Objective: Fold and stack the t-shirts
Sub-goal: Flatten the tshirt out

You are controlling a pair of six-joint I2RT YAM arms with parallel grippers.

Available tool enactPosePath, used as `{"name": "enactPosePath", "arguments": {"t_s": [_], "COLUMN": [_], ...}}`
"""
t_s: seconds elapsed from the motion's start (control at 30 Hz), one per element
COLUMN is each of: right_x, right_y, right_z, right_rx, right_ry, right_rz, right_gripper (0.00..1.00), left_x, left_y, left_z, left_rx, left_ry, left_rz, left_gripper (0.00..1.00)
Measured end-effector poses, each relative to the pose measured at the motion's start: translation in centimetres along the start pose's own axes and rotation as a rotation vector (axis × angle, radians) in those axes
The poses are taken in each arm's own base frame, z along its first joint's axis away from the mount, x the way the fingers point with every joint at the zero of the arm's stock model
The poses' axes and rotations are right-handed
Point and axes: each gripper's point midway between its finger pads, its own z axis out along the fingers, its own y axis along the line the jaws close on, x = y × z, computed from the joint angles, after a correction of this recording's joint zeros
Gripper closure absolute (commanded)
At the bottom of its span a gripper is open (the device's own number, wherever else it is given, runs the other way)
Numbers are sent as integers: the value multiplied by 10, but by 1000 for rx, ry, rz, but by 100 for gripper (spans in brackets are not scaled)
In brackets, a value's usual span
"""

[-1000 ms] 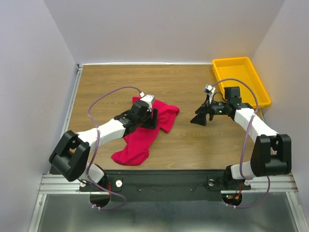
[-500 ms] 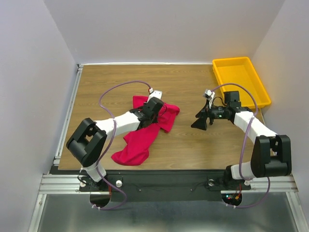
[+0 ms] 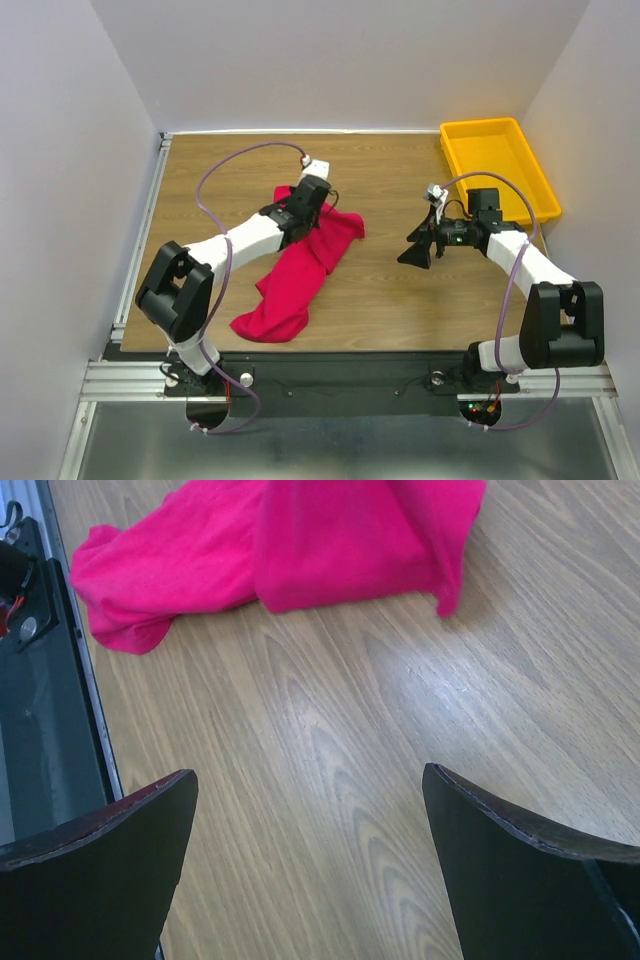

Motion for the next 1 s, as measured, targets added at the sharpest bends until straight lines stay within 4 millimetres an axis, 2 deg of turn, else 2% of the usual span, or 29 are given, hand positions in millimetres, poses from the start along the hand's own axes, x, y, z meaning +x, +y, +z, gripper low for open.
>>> {"name": "enactPosePath", "arguments": {"t_s": [0.17,0.43,0.53,0.67,0.77,0.83,1.0], "right_x": [0,0,2,10,18,18,-6], "right_y": [0,0,-1,-8,-9,-2,27], "right_z": [0,0,1,7,24,41,122], "right_rx": [0,1,0,4,8,-13,-49], "right_ry": [0,0,4,34,103,154,241], "right_rz": [-1,0,6,43,45,25,-34], "right_gripper": [0,0,2,3,3,3,2], "left_x": [-42,-149,-174,-179,-176,-175,-183], "left_y": [39,146,174,186,183,176,167], "left_z": [10,19,31,55,68,69,56], "left_rx": [-26,-69,-72,-44,-4,30,83], "left_ry": [-47,-207,-238,-215,-181,-165,-176], "left_rz": [-71,-264,-301,-322,-325,-323,-326], "left_gripper": [100,100,100,100,100,100,100]}}
